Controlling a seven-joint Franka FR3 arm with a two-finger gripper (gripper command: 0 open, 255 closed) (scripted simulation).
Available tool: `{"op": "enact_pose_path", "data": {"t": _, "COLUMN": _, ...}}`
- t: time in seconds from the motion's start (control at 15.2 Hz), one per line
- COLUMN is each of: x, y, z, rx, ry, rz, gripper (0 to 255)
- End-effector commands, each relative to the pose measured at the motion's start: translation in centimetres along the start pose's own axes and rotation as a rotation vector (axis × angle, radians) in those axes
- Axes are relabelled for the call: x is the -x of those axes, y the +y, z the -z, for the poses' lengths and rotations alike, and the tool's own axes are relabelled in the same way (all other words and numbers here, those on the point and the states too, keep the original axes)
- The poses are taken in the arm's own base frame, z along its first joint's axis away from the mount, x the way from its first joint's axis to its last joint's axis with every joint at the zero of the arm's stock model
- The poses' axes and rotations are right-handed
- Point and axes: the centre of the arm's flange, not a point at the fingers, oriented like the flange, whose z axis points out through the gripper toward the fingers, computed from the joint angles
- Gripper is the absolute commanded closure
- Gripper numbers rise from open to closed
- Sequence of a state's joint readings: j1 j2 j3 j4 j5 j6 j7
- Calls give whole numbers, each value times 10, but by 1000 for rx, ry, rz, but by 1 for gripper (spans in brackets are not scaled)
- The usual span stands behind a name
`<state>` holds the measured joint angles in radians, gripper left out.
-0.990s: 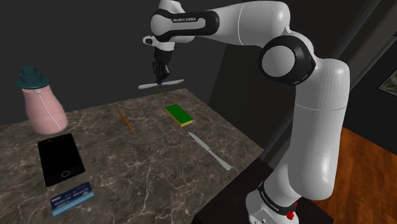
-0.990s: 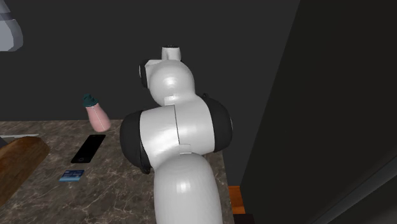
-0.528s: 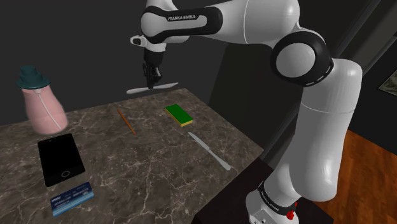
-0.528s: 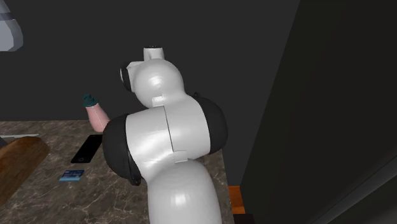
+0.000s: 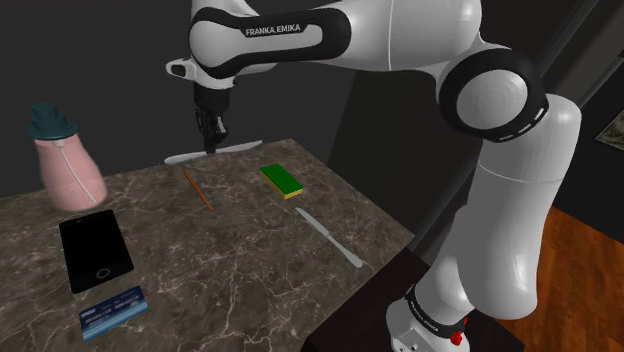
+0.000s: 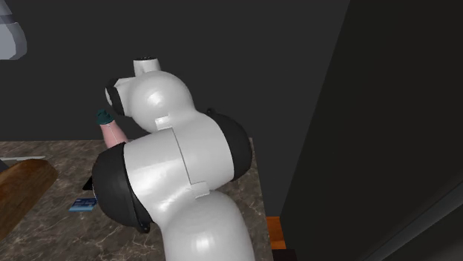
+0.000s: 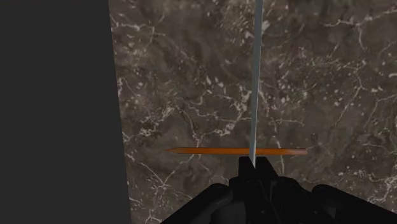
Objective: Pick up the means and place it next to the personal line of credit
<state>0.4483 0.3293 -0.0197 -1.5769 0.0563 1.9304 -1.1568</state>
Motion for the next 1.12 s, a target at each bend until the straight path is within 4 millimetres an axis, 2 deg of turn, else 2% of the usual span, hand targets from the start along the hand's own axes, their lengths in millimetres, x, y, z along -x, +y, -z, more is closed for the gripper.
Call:
{"op": "enact_pose_path", "data": {"t": 0.0, "x": -26, "y": -11, "z": -1, "rx": 0, "ry": 0, "rz": -1, "gripper": 255}}
{"op": "enact_pose_path", "data": {"t": 1.06, "x": -217, "y": -102, "z": -5, "rx": 0, "ry": 0, "rz": -1, "gripper": 255}}
